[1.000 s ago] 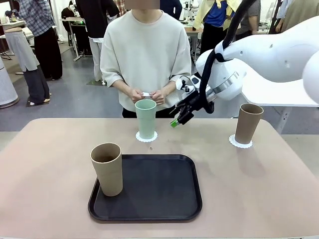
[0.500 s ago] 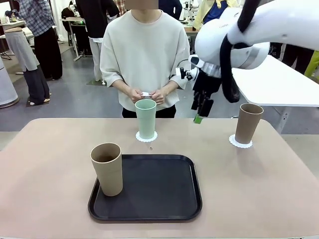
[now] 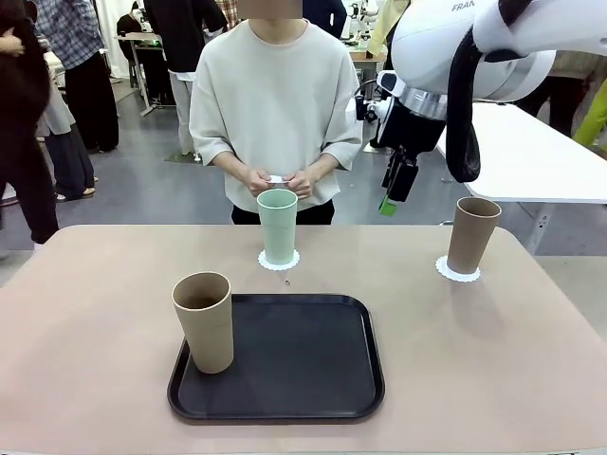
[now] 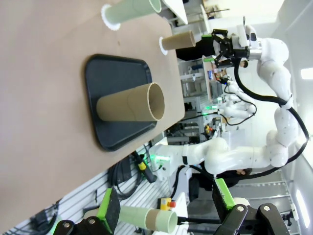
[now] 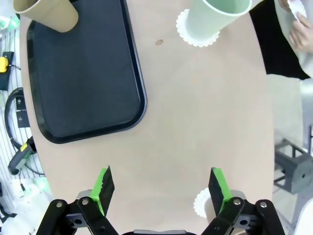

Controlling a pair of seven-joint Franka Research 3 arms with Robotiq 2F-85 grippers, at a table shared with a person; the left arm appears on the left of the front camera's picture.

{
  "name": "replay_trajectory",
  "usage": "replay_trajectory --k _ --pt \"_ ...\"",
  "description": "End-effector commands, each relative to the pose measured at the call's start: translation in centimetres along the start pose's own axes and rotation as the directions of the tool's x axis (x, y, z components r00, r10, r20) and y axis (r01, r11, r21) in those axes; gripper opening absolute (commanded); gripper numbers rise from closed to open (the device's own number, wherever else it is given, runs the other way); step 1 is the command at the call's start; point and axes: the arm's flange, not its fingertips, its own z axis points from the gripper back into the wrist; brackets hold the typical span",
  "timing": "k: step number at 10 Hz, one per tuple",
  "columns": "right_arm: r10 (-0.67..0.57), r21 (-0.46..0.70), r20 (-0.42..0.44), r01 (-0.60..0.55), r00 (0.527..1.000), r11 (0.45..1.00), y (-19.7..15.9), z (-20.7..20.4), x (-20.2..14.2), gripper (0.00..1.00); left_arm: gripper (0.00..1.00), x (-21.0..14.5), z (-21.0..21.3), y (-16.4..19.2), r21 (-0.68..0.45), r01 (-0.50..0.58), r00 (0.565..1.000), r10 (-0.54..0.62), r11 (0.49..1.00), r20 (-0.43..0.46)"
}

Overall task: Place coasters on the table and set cups on them.
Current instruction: Take one Reusable plastic cup from the Flat Tray and place it on a coaster set by the human.

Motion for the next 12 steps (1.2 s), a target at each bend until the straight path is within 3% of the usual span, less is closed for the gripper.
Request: replay_trajectory --k 1,10,11,12 --pt "0.033 0.014 0.002 -0.033 0.999 0.999 -0.3 -0.7 0.3 1.0 1.0 -0.1 0.2 0.0 -0.012 0.008 1.0 -0.008 1.0 0.003" --pt "0.011 0.012 -0.003 -0.011 1.0 1.0 0.0 -0.7 0.4 1.0 1.0 -0.1 0.2 0.0 -0.012 0.008 1.0 -0.008 1.0 0.003" --pt "-0.441 -0.24 0.132 0.46 0.888 0.855 1.7 0.7 0.5 1.0 1.0 -0.1 0.2 0.0 -0.012 0.008 1.0 -0.008 1.0 0.003" --pt "-0.617 -0.352 0.162 0.629 0.77 0.693 4.0 3.1 -0.5 1.0 1.0 -0.1 0.2 0.0 -0.012 0.008 1.0 -0.008 1.0 0.003"
